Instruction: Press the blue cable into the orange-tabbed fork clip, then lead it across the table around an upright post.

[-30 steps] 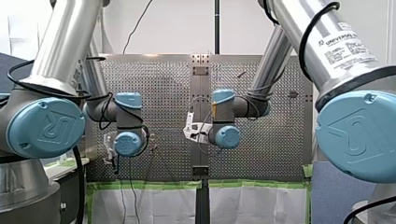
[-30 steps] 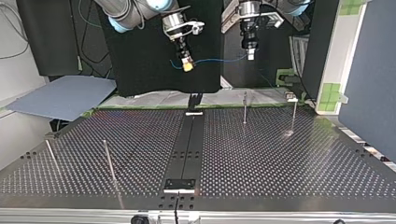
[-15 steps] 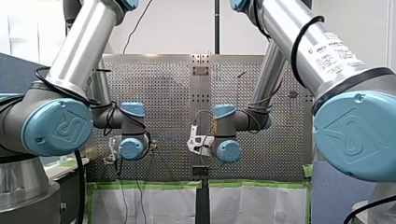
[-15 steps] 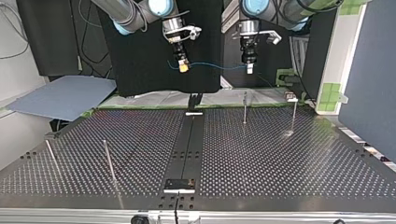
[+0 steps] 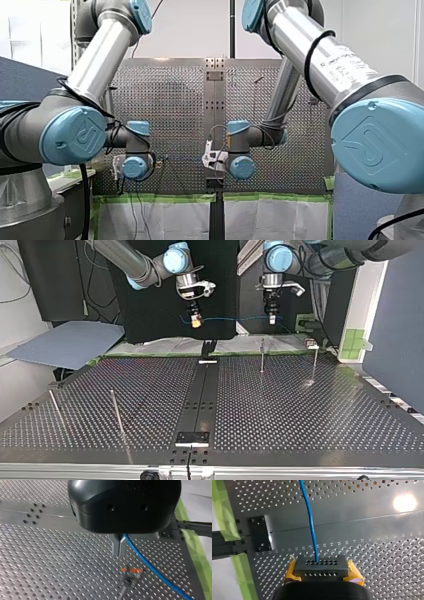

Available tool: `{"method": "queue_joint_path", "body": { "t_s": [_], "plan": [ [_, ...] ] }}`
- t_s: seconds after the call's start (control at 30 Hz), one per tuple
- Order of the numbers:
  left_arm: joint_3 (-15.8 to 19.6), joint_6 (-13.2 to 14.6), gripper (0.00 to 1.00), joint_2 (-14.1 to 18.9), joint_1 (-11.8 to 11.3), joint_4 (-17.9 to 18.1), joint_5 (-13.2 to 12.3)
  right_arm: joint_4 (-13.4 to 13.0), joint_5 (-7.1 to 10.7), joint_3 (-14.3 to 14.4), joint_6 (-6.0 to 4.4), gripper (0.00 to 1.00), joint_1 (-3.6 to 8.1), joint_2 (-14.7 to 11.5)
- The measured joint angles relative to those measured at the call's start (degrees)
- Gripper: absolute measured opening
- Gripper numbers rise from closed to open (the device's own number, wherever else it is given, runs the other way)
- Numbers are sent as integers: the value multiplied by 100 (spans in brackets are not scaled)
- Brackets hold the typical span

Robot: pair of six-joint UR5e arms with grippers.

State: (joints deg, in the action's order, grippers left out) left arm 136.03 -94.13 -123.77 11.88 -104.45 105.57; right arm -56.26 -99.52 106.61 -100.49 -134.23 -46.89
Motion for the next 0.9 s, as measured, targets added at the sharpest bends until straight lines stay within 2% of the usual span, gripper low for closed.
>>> {"method": "queue_joint_path", "body": {
  "t_s": [0.07,0.2,0.33,0.53,0.7,0.9],
  "plan": [
    [-66,38,0,-92,-92,1,-93,19,4,-93,8,0,13,19],
    [-262,69,0,-316,-317,10,-255,135,21,-322,47,0,115,177],
    [-447,5,0,-532,-532,-15,-301,176,53,-511,59,0,201,280],
    [-585,-23,0,-726,-820,-39,-323,184,126,-596,67,0,325,313],
    [-672,-30,0,-743,-904,-51,-430,191,296,-607,70,0,383,321],
    [-732,-35,0,-744,-908,-67,-517,198,399,-608,78,0,439,333]
  ]
}}
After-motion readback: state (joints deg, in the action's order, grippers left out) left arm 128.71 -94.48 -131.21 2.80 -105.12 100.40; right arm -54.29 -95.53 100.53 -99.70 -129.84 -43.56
